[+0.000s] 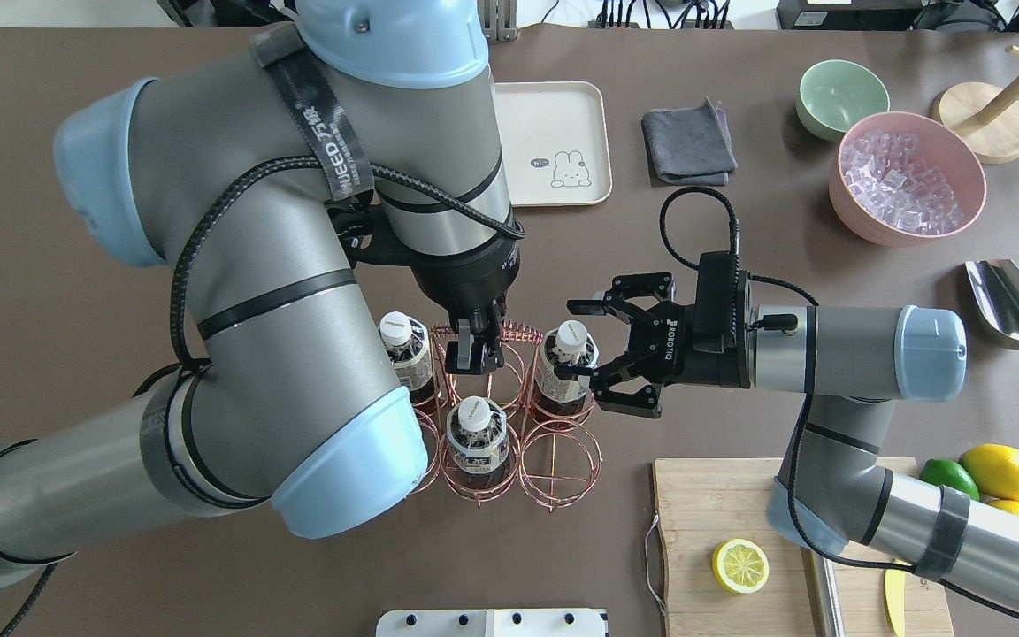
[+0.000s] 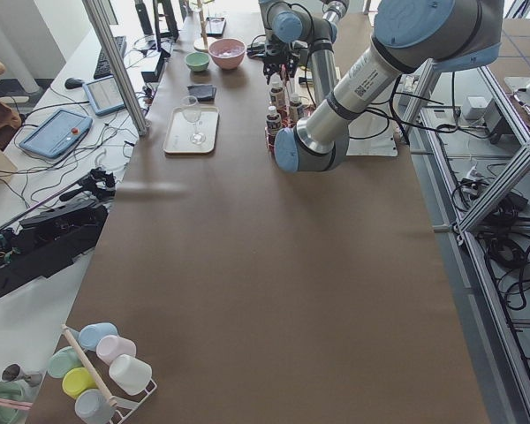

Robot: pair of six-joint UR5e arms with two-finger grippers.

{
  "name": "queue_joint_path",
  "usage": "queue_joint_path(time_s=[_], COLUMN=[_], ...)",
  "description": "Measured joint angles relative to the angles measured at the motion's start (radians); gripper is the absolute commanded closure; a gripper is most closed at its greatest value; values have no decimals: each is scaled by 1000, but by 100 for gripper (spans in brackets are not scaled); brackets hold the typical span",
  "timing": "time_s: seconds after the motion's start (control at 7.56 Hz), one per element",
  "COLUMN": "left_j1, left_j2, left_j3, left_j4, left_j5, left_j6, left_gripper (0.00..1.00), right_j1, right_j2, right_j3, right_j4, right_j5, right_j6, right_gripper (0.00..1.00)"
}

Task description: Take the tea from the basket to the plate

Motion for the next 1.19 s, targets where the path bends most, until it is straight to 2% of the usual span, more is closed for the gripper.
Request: queue_joint_path(time_s=[0.13, 0.26, 0.53, 0.66, 1.19], left_j1=[0, 0, 0, 0, 0], left_j2=[0, 0, 0, 0, -1], left_j3=[0, 0, 0, 0, -3], left_j4=[0, 0, 0, 0, 4], left_j5=[0, 0, 0, 0, -1], left_j6=[0, 0, 0, 0, 0], left_gripper=[100, 100, 100, 100, 100], right_j1=[3, 4, 6, 9, 53], right_j2=[3, 4, 5, 5, 4], right_j3=[-3, -6, -12, -11, 31], right_j4=[-2, -2, -1, -3, -42], right_j5=[0, -1, -2, -1, 27], right_j6=[1, 1, 6, 10, 68], right_gripper=[44, 54, 93, 100, 100])
